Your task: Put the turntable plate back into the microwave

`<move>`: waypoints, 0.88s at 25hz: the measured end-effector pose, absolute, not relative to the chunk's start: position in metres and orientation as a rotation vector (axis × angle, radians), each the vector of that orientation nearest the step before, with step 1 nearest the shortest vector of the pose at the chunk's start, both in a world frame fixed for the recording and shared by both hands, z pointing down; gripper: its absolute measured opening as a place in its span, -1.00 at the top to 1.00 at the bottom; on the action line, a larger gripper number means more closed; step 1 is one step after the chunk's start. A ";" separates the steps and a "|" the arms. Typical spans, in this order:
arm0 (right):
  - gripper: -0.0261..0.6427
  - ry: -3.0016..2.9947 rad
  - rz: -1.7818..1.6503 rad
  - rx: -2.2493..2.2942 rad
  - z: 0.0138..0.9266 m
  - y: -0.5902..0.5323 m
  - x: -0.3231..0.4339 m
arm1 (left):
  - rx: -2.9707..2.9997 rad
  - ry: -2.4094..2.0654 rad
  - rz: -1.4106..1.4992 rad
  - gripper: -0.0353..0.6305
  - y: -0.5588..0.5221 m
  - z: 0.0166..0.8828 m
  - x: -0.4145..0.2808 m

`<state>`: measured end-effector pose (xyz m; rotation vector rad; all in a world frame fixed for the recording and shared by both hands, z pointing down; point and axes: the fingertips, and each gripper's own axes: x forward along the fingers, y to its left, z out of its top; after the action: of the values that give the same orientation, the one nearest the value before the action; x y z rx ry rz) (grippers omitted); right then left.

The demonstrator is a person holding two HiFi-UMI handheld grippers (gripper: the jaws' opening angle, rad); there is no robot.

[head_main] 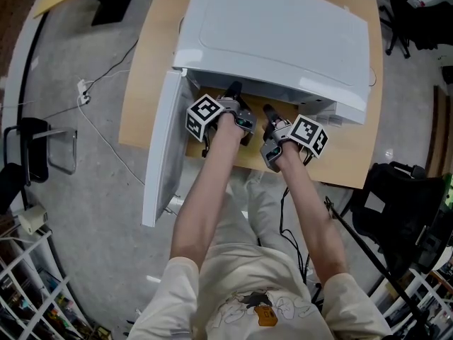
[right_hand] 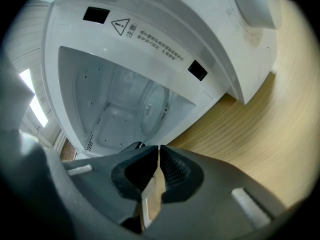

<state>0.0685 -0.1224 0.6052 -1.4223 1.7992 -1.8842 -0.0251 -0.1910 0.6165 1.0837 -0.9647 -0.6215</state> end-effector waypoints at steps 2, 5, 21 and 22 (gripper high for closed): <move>0.85 1.797 -1.885 -1.427 0.606 -0.120 0.071 | 1.089 -0.966 -0.612 0.85 -0.194 0.617 -0.024; 0.85 1.795 -1.882 -1.432 0.606 -0.120 0.077 | 1.096 -0.968 -0.605 0.85 -0.197 0.617 -0.022; 0.85 1.829 -1.869 -1.434 0.601 -0.120 0.065 | 1.124 -0.960 -0.608 0.83 -0.189 0.613 -0.032; 0.85 1.848 -1.860 -1.438 0.600 -0.120 0.064 | 1.141 -0.958 -0.602 0.83 -0.187 0.610 -0.032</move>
<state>0.0644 -0.1200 0.6002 -1.4385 1.8479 -1.8604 -0.0316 -0.1874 0.6104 1.1411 -0.9580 -0.6015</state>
